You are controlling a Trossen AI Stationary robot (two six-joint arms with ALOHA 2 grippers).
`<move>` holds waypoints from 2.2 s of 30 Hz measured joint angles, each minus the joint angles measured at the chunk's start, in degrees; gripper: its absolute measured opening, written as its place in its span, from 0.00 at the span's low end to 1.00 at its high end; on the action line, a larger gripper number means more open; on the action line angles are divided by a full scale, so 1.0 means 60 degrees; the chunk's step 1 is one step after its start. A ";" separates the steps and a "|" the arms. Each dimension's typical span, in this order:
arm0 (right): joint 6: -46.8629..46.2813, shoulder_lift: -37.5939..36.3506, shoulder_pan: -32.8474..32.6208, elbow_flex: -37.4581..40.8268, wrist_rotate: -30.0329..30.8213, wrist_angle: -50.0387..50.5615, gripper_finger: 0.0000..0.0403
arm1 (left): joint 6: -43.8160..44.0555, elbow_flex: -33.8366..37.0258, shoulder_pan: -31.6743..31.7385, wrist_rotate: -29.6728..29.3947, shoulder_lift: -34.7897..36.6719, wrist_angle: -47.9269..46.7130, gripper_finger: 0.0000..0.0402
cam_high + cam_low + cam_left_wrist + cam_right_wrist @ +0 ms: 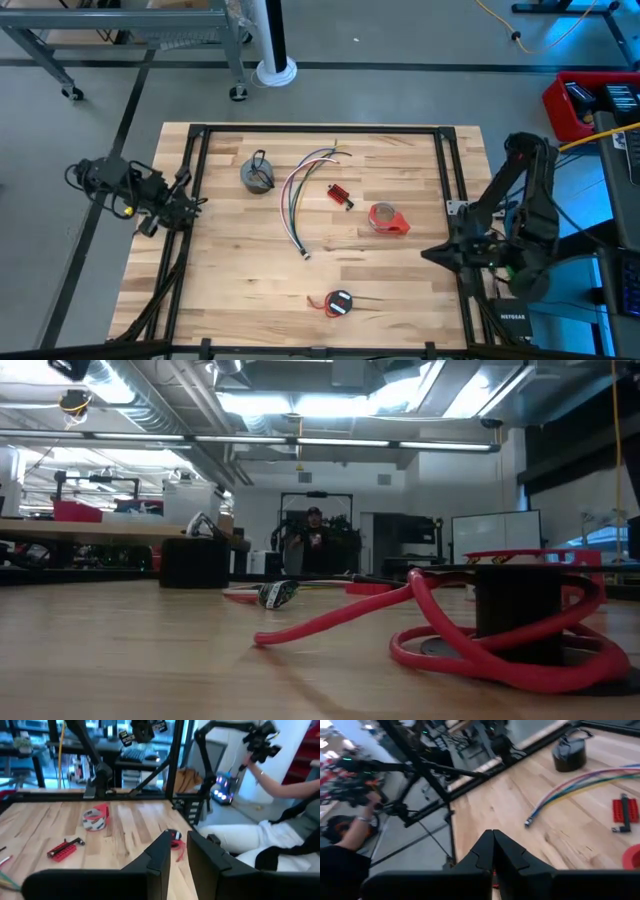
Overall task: Coil cords
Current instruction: Return to Home Position
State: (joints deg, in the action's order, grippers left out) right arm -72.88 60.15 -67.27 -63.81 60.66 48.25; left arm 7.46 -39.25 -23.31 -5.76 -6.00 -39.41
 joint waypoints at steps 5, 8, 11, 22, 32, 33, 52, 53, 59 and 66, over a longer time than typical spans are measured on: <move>0.0017 -0.0017 -0.0835 0.0007 0.0717 -0.0009 0.02 | 0.0060 0.1038 0.0000 0.0046 0.0930 0.0905 0.14; -0.0018 -0.0005 -0.1057 0.0008 0.1093 -0.0060 0.02 | -0.0118 0.1199 0.0000 0.0531 0.0681 0.1157 0.14; -0.0017 0.0034 -0.1045 0.0102 0.1260 -0.0244 0.02 | -0.0576 0.1638 0.0000 0.0701 0.0572 0.1752 0.14; 0.0134 0.0060 -0.1023 0.0995 0.1650 -0.1573 0.02 | -0.1836 0.4356 0.0000 0.0717 0.0597 0.5373 0.14; 0.1096 0.0064 -0.0293 0.2252 0.1630 -0.3933 0.02 | -0.2794 0.5636 0.0025 -0.0269 0.0630 0.7216 0.14; 0.1381 0.0064 -0.0099 0.2424 0.1487 -0.4370 0.02 | -0.2899 0.5727 0.0025 -0.0438 0.0630 0.7423 0.14; 0.7478 0.0038 0.5374 0.4838 -0.7337 -1.1620 0.02 | -0.2484 0.6449 0.1589 -0.1301 0.0630 0.7976 0.14; 0.7464 0.0038 0.5706 0.4841 -0.7932 -1.1624 0.02 | -0.2487 0.6449 0.1679 -0.1300 0.0630 0.7996 0.14; 0.7464 0.0038 0.7398 0.4841 -1.0350 -1.1516 0.02 | -0.2493 0.6449 0.2155 -0.1300 0.0628 0.7913 0.14; 0.7419 -0.0326 0.8903 0.4849 -1.1850 -1.1099 0.02 | -0.2231 0.6449 0.2446 -0.1297 0.0626 0.7572 0.14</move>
State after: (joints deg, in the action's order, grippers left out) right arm -28.37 58.20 -13.85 -34.72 -10.44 -18.35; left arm -5.92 -0.56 -8.63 -13.54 -2.24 6.02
